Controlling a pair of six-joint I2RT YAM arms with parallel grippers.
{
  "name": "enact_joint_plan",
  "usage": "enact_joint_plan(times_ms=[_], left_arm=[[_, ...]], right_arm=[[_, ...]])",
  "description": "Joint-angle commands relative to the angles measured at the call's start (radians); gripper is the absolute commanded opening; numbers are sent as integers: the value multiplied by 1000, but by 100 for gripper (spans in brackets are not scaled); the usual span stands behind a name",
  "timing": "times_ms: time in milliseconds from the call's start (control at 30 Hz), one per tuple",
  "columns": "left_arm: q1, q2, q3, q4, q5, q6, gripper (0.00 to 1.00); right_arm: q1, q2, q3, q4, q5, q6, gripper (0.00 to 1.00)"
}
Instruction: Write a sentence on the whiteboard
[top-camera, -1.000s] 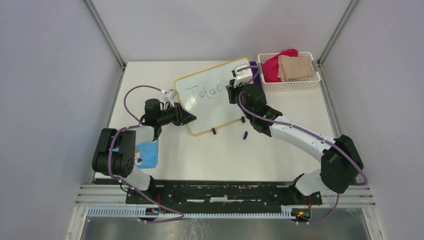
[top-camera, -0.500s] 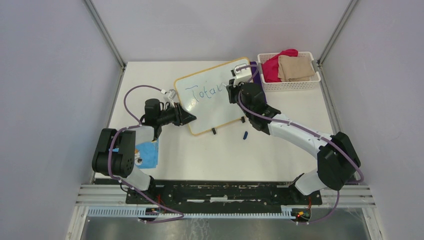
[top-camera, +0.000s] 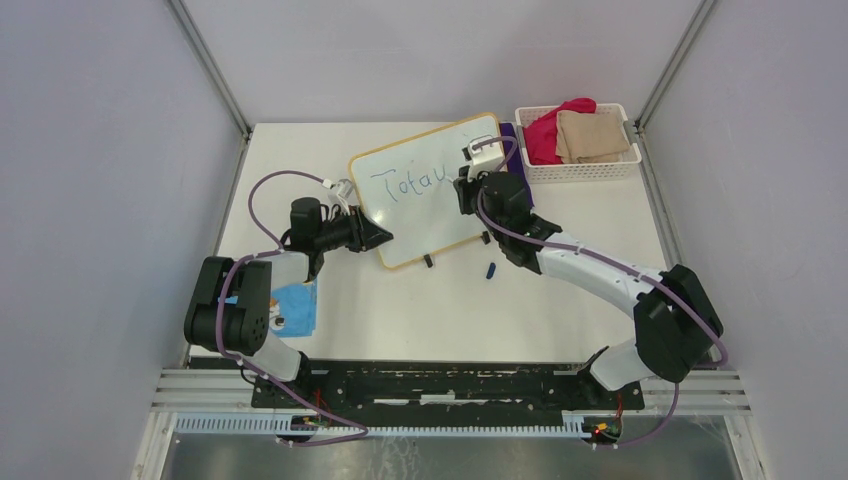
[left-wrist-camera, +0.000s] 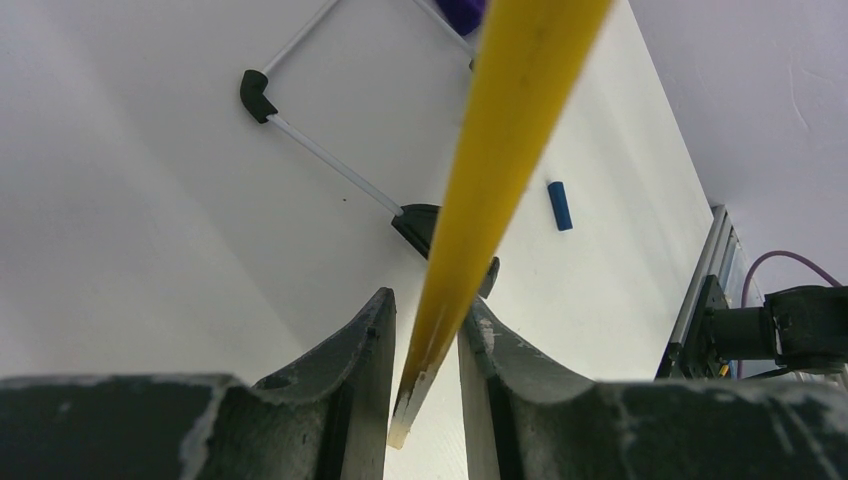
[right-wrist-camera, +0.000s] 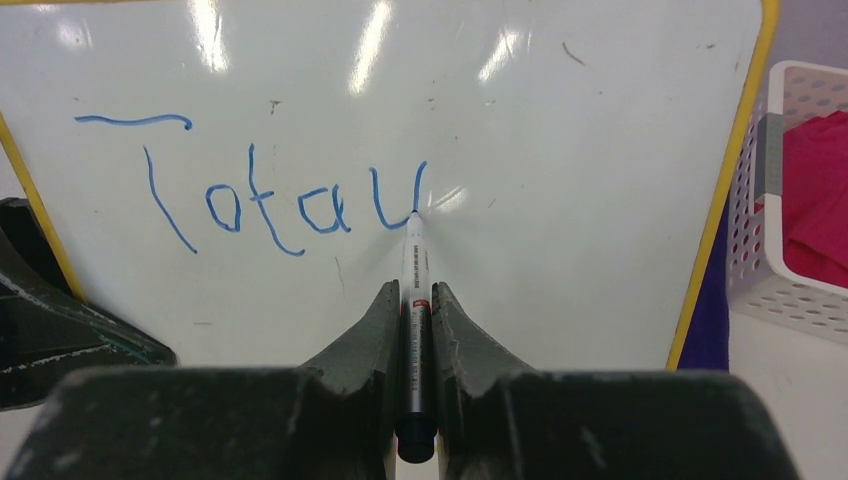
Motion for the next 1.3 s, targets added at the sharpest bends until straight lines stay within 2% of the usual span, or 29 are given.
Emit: enact_joint_plan(times_ms=[0,433,833,1067,1267], left_arm=[[-4,-32,29,4,-23,57,36],[-14,-39,29,-5,-25,63,36],[-24,-56,32,-30,-37,79,36],[-26,-56,36,-48,-54,94,35],[-26,-51,40,-57,-64,102,35]], right_arm=[[-2,-32,-39,12,-21,18,0],[13,-48,-83,10,-75,35,0],[81,-38,-41,-14,-88,31,0],[45,-153,-72,23,37,28,0],[-31,-148,13,32,52,29,0]])
